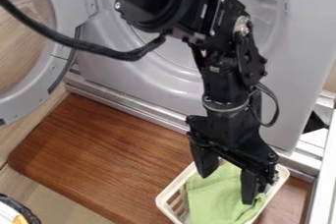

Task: Moved the white basket to the left side

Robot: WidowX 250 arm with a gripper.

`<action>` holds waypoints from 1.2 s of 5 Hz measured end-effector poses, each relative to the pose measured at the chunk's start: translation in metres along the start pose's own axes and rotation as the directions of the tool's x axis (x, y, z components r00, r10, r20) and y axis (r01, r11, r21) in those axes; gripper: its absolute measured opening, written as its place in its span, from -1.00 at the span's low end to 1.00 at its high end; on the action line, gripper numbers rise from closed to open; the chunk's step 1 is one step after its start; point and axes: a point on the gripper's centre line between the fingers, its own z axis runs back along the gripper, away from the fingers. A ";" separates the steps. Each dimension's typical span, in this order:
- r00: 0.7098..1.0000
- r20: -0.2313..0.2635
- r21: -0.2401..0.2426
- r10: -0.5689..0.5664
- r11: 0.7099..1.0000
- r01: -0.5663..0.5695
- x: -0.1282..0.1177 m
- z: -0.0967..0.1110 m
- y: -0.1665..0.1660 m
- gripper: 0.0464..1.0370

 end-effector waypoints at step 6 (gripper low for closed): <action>0.996 -0.038 0.048 0.087 0.995 -0.085 0.002 -0.029 0.080 0.93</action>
